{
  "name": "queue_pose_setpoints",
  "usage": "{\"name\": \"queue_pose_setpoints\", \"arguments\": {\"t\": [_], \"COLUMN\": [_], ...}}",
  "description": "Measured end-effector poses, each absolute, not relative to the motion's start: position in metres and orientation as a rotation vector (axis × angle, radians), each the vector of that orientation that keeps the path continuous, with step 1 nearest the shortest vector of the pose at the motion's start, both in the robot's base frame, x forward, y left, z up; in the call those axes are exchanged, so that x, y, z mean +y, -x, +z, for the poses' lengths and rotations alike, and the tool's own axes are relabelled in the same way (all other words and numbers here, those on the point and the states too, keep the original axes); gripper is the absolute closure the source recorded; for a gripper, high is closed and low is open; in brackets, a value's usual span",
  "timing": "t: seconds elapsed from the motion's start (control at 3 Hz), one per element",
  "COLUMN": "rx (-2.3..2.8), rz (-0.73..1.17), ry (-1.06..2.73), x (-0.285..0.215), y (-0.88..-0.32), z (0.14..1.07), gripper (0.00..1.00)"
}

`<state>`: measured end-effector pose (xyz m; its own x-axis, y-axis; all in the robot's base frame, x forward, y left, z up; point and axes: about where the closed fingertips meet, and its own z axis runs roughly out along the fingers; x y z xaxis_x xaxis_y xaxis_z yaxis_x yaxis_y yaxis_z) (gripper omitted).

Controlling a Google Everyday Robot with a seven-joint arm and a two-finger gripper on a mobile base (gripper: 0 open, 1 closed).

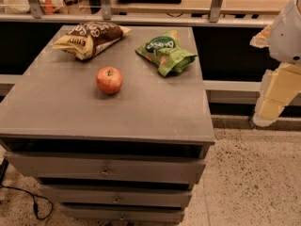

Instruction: Move brown chip bag near apple

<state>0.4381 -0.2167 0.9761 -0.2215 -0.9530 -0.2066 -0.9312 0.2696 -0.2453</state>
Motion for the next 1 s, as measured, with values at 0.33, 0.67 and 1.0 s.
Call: {"name": "queue_pose_setpoints", "arguments": {"t": [0.33, 0.67, 1.0], "rx": [2.216, 2.106, 1.89], "rz": [-0.112, -0.081, -0.113], "ry": [1.726, 1.76, 1.785], "x": [-0.209, -0.181, -0.139], "y": [-0.448, -0.469, -0.498], "z": [0.979, 0.974, 0.975], "gripper": [0.0, 0.0, 0.0]}}
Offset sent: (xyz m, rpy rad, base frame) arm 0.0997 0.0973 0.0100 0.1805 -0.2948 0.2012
